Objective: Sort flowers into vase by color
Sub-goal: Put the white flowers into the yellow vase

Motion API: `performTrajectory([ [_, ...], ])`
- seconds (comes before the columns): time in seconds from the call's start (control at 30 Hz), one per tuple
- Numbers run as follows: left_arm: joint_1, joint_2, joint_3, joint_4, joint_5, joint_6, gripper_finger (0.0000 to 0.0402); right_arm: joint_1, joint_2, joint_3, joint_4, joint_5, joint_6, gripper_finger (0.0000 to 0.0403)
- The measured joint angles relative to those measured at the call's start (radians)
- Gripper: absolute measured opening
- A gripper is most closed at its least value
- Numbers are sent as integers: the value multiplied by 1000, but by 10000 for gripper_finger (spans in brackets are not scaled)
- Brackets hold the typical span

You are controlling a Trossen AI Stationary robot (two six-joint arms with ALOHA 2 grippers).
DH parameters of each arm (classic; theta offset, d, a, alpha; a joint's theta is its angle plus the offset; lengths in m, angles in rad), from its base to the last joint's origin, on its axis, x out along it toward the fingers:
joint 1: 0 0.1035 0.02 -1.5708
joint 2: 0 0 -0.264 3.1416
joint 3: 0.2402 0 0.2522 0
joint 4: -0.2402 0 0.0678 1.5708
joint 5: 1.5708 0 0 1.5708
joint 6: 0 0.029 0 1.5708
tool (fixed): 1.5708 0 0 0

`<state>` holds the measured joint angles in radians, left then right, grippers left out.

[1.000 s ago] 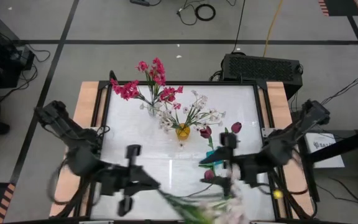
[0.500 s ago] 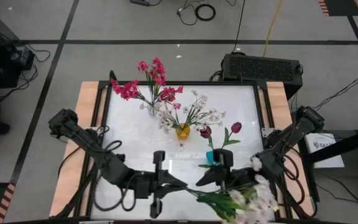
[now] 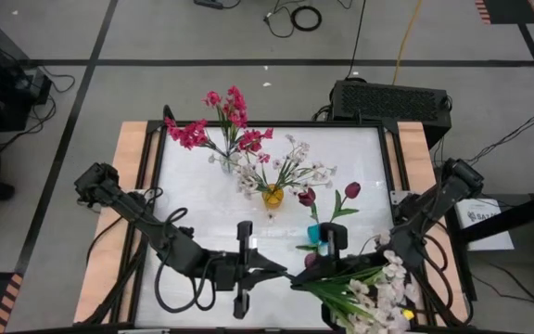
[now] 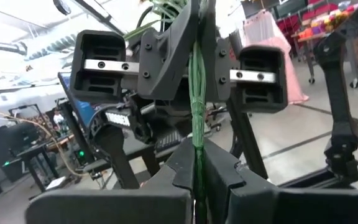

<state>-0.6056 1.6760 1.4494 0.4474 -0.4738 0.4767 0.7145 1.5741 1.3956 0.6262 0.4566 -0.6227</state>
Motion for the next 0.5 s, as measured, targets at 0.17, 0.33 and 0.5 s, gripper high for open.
performTrajectory([
  [0.17,-13,-3,2,-111,-52,-33,68,31,1,0,-9,100,-7,5],
  [0.33,-46,-27,2,-286,-166,-148,197,62,-15,0,-71,254,45,3],
  [0.5,-93,-40,19,-249,-275,-181,298,61,-16,0,-181,349,188,3],
])
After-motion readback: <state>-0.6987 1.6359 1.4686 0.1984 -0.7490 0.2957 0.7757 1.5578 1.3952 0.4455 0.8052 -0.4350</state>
